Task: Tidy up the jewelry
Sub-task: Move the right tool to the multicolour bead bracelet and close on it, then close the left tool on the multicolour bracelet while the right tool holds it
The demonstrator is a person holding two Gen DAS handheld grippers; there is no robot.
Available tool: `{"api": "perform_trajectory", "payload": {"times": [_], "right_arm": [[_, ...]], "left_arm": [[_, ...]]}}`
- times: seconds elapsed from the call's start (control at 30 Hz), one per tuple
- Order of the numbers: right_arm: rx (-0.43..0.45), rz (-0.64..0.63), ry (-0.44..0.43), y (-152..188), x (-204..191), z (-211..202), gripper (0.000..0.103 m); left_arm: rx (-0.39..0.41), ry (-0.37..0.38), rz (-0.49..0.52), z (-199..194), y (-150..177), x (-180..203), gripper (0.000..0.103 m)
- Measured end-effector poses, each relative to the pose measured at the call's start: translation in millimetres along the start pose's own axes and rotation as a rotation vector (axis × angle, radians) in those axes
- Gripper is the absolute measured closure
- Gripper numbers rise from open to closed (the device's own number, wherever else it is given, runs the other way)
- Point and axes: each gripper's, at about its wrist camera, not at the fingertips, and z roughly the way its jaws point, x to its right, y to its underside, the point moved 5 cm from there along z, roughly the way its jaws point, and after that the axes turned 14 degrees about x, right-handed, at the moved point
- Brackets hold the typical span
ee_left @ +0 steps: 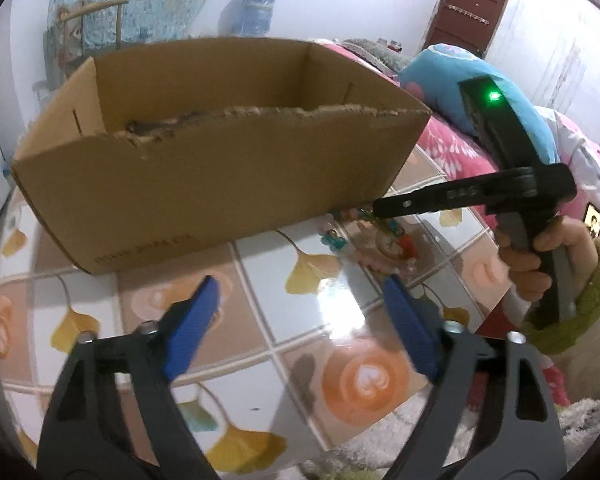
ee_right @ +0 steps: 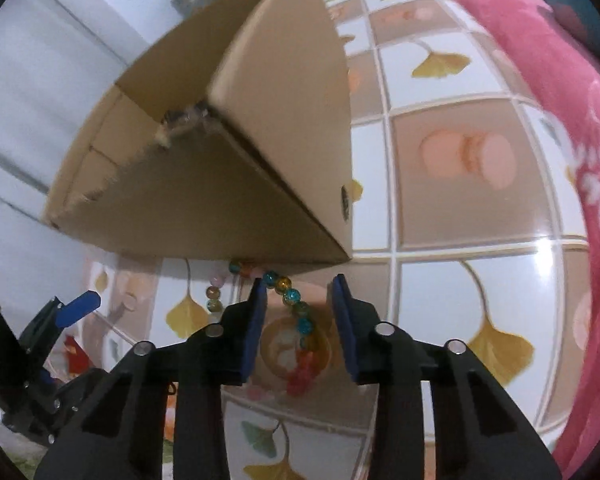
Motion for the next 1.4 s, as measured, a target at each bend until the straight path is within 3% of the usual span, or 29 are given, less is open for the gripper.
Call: {"api": "perform_trajectory", "payload": {"times": [0.03,0.1,0.47,0.6,0.93,1.03,1.23,1.4], "right_arm": [[0.001,-0.008,-0.001,1,-2,0,0.075],[-0.013,0.011,-0.019,5,-3,2,0.090],[-0.030,0.125,-0.129,42,-29,-3,0.093],[-0.020,0.085,-0.086,45,-33,-11,0.093],[0.031,-0.092,0.107,39,-36,-20,0.093],[0.033,-0.100,0.103,39,-35,-20,0.093],[0.019,-0.115,0.087,46,-42,-17,0.092],[0.023,-0.176,0.100,49,-46,-18,0.077]], "left_arm": [[-0.007,0.007,-0.009,2,2,1,0.032],[-0.022,0.034,-0.030,5,5,5,0.042],[-0.049,0.084,-0.090,13,6,8,0.051],[-0.065,0.093,-0.101,27,3,8,0.056],[-0.142,0.013,0.048,65,2,21,0.065],[-0.143,-0.016,0.092,65,4,24,0.069],[-0.153,-0.034,0.151,63,9,30,0.089],[-0.149,-0.042,0.184,64,12,34,0.093]]}}
